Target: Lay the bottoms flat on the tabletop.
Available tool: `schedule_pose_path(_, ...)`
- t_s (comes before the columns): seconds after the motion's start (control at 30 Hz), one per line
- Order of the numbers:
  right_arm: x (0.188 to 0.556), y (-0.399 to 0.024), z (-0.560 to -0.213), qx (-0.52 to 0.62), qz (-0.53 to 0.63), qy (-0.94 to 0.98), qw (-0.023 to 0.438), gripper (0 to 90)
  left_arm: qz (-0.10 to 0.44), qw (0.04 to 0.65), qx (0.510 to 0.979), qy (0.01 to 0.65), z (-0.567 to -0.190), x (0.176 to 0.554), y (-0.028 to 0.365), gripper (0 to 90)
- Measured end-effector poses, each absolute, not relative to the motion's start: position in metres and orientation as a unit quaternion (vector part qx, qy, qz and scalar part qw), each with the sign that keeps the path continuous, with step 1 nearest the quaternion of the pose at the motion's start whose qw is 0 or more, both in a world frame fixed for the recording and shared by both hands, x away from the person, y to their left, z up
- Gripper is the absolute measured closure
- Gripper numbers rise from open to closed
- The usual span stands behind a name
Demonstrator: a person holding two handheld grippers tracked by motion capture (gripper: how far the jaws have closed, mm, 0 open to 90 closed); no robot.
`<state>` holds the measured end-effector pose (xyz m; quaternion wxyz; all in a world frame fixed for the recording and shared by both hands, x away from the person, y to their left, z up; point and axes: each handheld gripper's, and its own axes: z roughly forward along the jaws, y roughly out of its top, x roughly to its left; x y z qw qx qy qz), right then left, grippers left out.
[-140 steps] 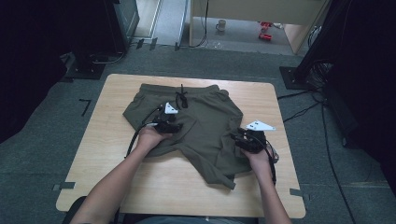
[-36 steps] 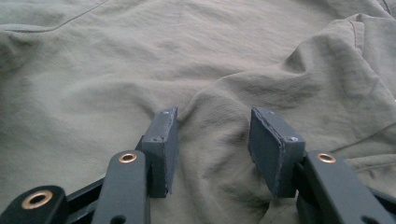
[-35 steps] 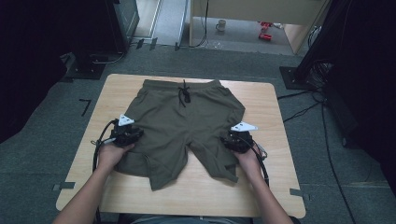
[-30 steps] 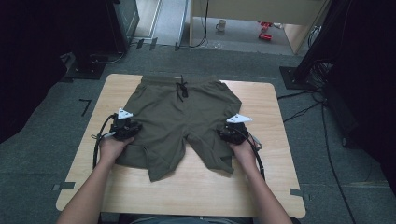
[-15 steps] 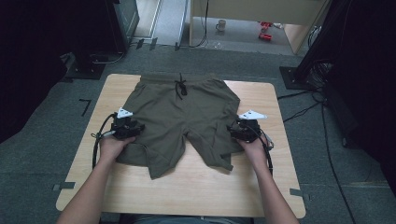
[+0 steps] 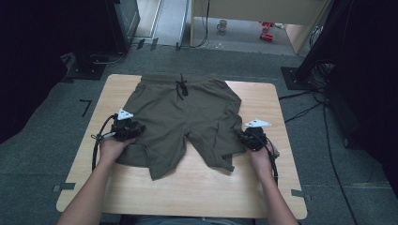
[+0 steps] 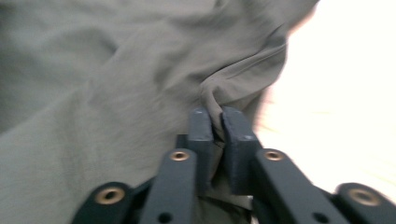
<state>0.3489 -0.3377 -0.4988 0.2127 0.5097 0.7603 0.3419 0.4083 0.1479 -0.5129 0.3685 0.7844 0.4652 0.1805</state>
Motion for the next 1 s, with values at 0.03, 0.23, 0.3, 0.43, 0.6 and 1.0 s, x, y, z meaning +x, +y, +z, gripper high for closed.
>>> schedule_pose_path(0.03,0.345,-0.342,-0.494,0.513,0.349,0.754,0.217,86.4,0.181,0.368,0.784,0.465,-0.513,0.408,0.148,54.7)
schedule_pose_path(0.23,0.323,-0.373,-0.482,0.535,0.358,0.730,0.231,86.8,0.183,0.365,0.784,0.467,-0.513,0.409,0.149,55.1)
schedule_pose_path(0.3,0.315,-0.383,-0.482,0.545,0.356,0.723,0.230,86.8,0.189,0.358,0.788,0.463,-0.512,0.409,0.149,55.3)
schedule_pose_path(0.43,0.297,-0.398,-0.484,0.560,0.351,0.715,0.229,86.7,0.197,0.353,0.789,0.462,-0.512,0.411,0.147,55.3)
schedule_pose_path(0.6,0.278,-0.407,-0.490,0.572,0.347,0.710,0.221,86.7,0.197,0.357,0.783,0.469,-0.513,0.417,0.148,56.9)
schedule_pose_path(1.0,0.245,-0.421,-0.502,0.582,0.337,0.709,0.214,86.7,0.200,0.360,0.780,0.471,-0.514,0.433,0.147,57.7)
